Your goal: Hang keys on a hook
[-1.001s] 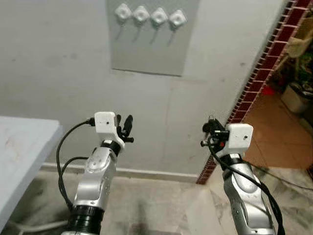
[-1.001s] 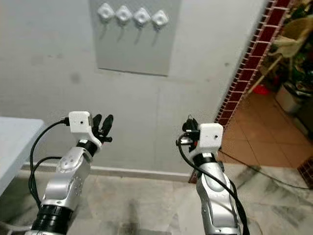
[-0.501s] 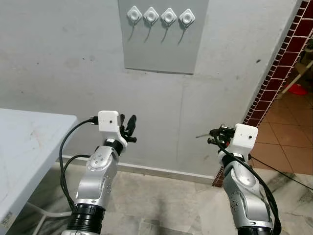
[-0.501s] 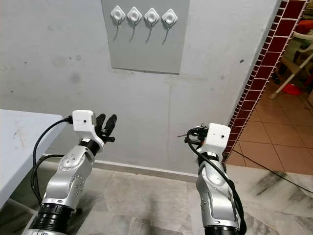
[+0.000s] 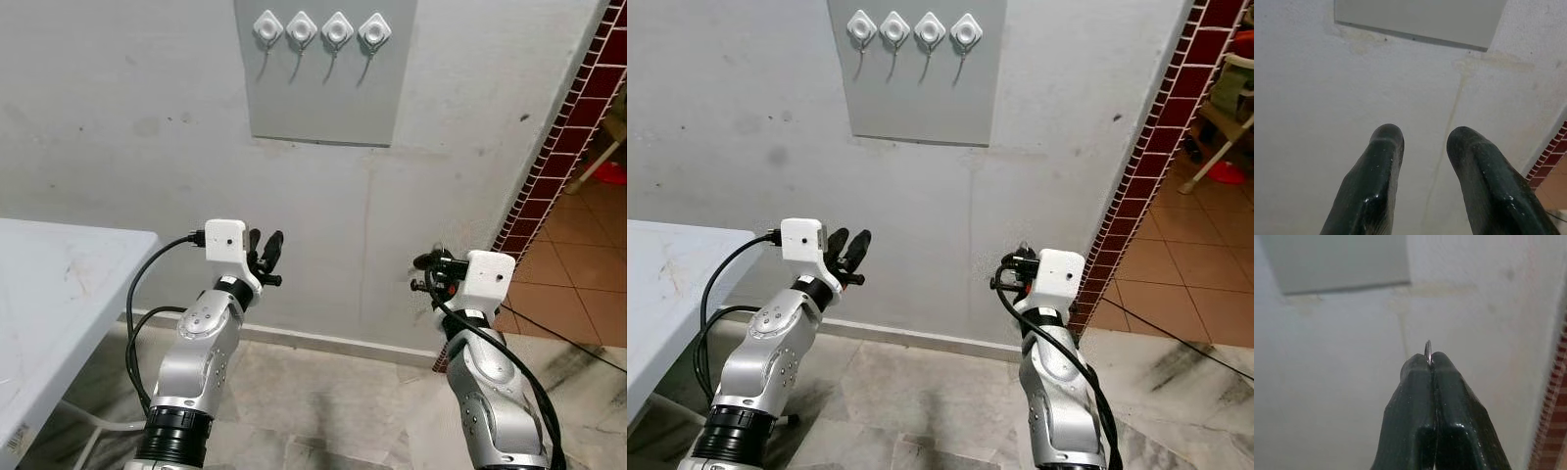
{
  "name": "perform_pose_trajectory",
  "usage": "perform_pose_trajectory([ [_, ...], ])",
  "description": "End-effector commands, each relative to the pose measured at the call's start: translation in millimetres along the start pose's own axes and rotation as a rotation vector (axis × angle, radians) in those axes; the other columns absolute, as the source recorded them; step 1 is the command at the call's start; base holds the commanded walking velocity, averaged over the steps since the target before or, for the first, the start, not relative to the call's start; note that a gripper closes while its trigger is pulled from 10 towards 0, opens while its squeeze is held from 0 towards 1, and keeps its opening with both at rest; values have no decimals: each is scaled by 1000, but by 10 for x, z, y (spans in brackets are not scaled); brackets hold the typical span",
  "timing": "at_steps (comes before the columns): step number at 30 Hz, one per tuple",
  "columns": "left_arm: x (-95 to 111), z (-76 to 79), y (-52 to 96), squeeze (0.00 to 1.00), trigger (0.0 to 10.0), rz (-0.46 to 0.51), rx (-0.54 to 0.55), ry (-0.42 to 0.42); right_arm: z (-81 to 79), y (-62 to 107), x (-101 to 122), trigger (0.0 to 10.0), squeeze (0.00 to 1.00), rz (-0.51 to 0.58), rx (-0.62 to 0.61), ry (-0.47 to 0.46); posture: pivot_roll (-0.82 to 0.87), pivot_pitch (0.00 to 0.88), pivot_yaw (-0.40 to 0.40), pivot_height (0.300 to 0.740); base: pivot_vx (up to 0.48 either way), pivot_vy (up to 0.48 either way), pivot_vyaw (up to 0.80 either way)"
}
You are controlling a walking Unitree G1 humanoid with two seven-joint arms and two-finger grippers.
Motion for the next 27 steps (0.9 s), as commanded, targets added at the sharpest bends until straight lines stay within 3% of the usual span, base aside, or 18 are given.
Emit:
perform_pose_trajectory([
  [1, 73, -3, 9, 0, 10000, 19, -16, -11, -143, -1, 175, 10000, 0, 80, 97, -20, 94, 0, 30, 740, 0, 0, 0],
  [7, 262, -75, 33, 0, 10000, 95, -13, -9, -257, -23, 353, 10000, 0, 158, 171, 2, 101, 0, 9, 740, 47, 0, 0],
  [13, 282, -155, 45, 0, 10000, 88, 12, -5, -285, -17, 381, 10000, 0, 167, 205, 1, 104, 0, -5, 740, 333, 0, 0],
  [27, 285, -134, 50, 0, 10000, 79, 2, 14, -293, -7, 367, 10000, 0, 163, 222, -7, 98, 0, -7, 740, 340, 0, 0],
])
Point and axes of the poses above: a point about 5 cm out from each wrist's last joint towards the gripper, its own y axis pointing back from the gripper into the wrist, its own x axis along the axis of the wrist's last joint, z = x × y, the point moved 2 cm from there along -y, pointing out of the wrist towards the gripper, and after that the axes turned 14 degrees about -y, right-handed, at the moved point
